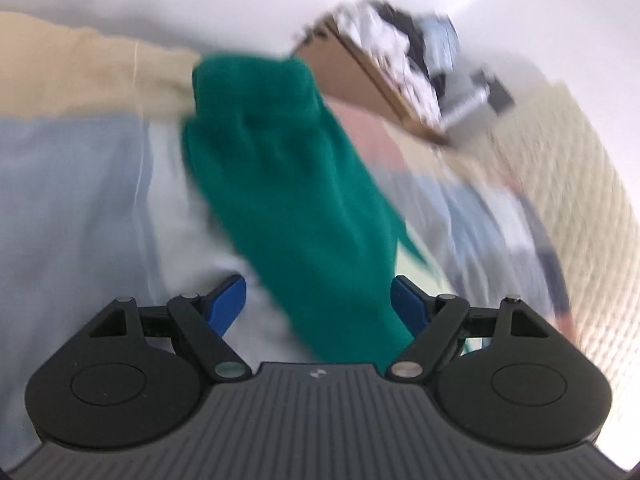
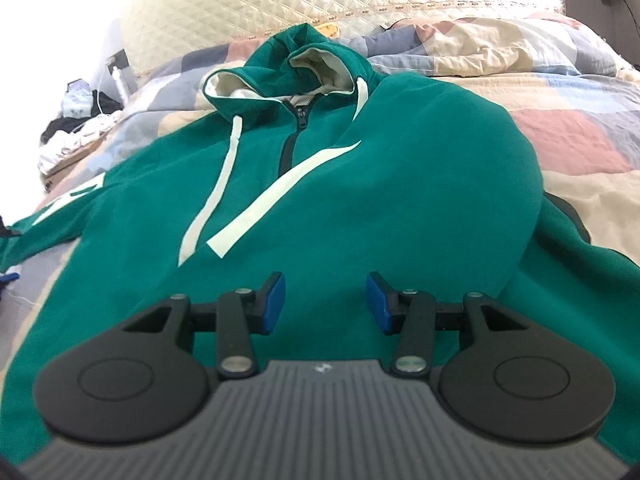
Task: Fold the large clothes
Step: 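Grasp the printed sleeve cuff with the left gripper and fold it across the body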
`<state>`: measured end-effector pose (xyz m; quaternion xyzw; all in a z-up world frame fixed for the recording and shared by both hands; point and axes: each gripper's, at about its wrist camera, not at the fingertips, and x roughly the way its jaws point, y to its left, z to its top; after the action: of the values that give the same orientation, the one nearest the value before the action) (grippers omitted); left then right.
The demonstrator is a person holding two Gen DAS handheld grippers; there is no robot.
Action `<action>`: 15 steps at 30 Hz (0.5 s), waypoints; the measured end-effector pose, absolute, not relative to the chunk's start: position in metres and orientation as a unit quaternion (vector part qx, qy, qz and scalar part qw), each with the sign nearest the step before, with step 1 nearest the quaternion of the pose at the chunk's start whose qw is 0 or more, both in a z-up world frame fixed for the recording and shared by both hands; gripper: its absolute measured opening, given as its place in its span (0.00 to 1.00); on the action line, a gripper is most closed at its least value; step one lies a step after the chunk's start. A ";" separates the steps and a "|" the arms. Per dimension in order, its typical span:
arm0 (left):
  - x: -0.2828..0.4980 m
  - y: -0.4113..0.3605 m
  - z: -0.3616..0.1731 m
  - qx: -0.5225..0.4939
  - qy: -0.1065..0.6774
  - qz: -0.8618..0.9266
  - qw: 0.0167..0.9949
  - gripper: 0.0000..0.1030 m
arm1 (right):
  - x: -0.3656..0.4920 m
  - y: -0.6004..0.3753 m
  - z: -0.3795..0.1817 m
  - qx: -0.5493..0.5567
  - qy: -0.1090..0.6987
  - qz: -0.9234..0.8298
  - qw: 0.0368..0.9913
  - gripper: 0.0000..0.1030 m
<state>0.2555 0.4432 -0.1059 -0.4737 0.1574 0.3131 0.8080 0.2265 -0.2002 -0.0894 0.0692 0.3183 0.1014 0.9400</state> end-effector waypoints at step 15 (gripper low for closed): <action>0.309 0.508 -0.072 -0.311 0.228 0.393 0.835 0.08 | 0.252 -0.169 -0.105 0.025 0.325 0.089 0.941 0.47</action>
<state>0.3087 0.5077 -0.0723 -0.3107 0.2282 0.3930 0.8348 0.2524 -0.1695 -0.1049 0.0255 0.3253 0.0891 0.9411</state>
